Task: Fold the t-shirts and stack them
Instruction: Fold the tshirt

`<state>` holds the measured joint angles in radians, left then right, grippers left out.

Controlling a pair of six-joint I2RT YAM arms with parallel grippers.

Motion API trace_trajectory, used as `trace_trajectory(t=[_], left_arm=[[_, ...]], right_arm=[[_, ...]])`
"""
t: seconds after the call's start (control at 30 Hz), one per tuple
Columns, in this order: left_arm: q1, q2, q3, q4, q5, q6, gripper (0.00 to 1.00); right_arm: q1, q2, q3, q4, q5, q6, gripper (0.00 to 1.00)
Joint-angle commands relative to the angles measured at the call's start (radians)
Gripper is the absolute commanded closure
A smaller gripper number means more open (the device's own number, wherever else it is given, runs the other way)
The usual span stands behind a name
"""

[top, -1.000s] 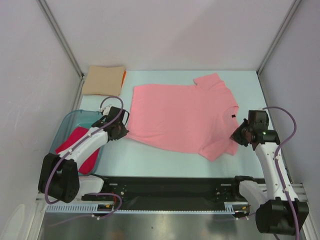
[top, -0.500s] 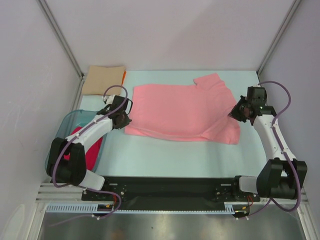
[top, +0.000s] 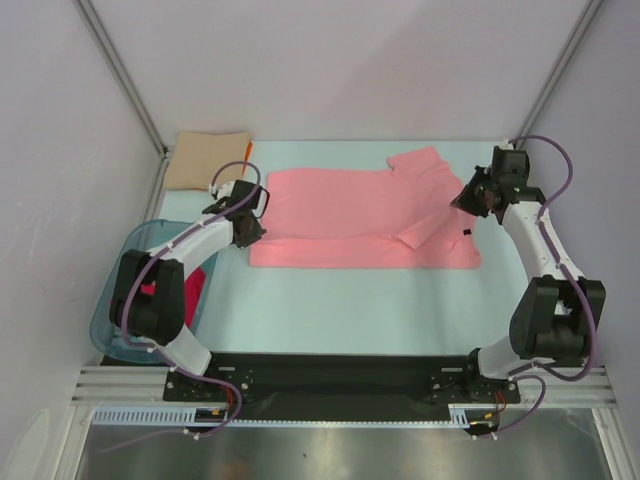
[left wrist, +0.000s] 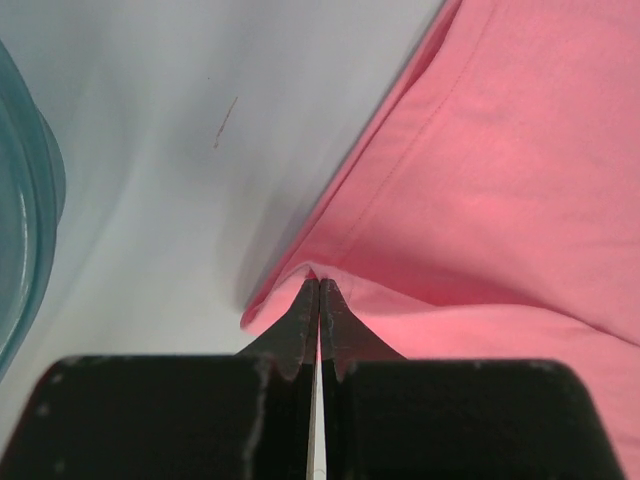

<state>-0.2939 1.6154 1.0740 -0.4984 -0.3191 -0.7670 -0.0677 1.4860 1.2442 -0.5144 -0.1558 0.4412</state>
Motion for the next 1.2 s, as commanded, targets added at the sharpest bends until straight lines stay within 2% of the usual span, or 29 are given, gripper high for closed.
trace_trajectory(t=[0.0, 0.23, 0.63, 1.17], left_arm=[[0.006, 0.017, 0.046, 0.012, -0.028, 0.002, 1.0], [0.009, 0.04, 0.072, 0.015, -0.049, 0.015, 1.0], [0.009, 0.09, 0.129, 0.017, -0.061, 0.034, 1.0], [0.01, 0.164, 0.176, 0.017, -0.071, 0.041, 1.0]], right_arm=[[0.0, 0.039, 0.069, 0.053, -0.065, -0.045, 0.99], [0.002, 0.083, 0.098, 0.007, -0.038, -0.068, 0.99], [-0.037, -0.032, 0.034, -0.023, 0.136, 0.007, 1.0], [-0.053, 0.046, 0.011, 0.054, 0.065, 0.028, 1.0]])
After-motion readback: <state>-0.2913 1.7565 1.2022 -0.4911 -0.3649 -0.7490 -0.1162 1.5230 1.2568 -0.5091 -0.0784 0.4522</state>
